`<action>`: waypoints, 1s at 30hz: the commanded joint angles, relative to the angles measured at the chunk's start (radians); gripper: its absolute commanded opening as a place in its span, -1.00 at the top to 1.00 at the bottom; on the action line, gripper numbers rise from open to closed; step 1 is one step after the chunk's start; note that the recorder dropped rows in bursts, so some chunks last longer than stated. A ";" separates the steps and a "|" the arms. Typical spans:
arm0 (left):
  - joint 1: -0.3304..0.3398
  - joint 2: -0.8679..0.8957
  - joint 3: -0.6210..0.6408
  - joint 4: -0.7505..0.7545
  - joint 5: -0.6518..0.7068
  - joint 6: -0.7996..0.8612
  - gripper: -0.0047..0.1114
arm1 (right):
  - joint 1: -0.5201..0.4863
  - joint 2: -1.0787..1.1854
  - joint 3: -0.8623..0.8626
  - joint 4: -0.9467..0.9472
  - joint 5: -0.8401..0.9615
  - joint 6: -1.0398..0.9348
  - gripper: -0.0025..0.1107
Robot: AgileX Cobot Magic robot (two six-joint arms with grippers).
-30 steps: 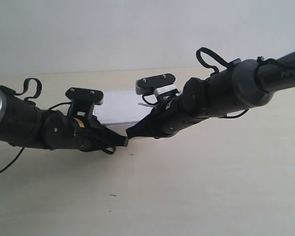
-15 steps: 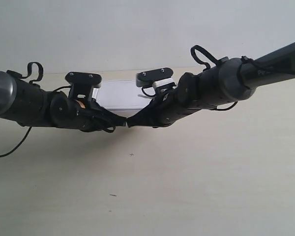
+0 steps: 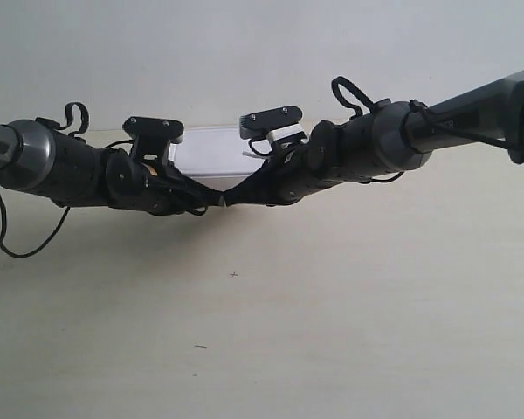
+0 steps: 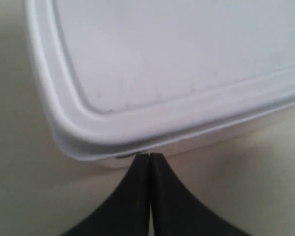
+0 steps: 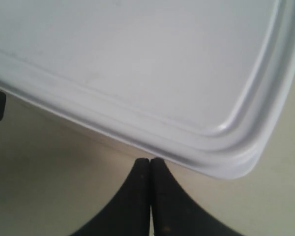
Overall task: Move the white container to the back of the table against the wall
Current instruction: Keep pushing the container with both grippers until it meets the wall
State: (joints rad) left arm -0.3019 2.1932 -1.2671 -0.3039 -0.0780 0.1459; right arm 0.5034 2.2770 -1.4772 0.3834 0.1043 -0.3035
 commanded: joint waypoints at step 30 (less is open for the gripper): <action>0.051 0.160 -0.330 0.005 0.094 0.033 0.92 | -0.058 0.140 -0.245 -0.001 -0.028 -0.077 0.96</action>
State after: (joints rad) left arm -0.2535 2.3436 -1.5685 -0.2994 0.0000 0.1747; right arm 0.4531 2.4008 -1.6992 0.3836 0.0947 -0.3715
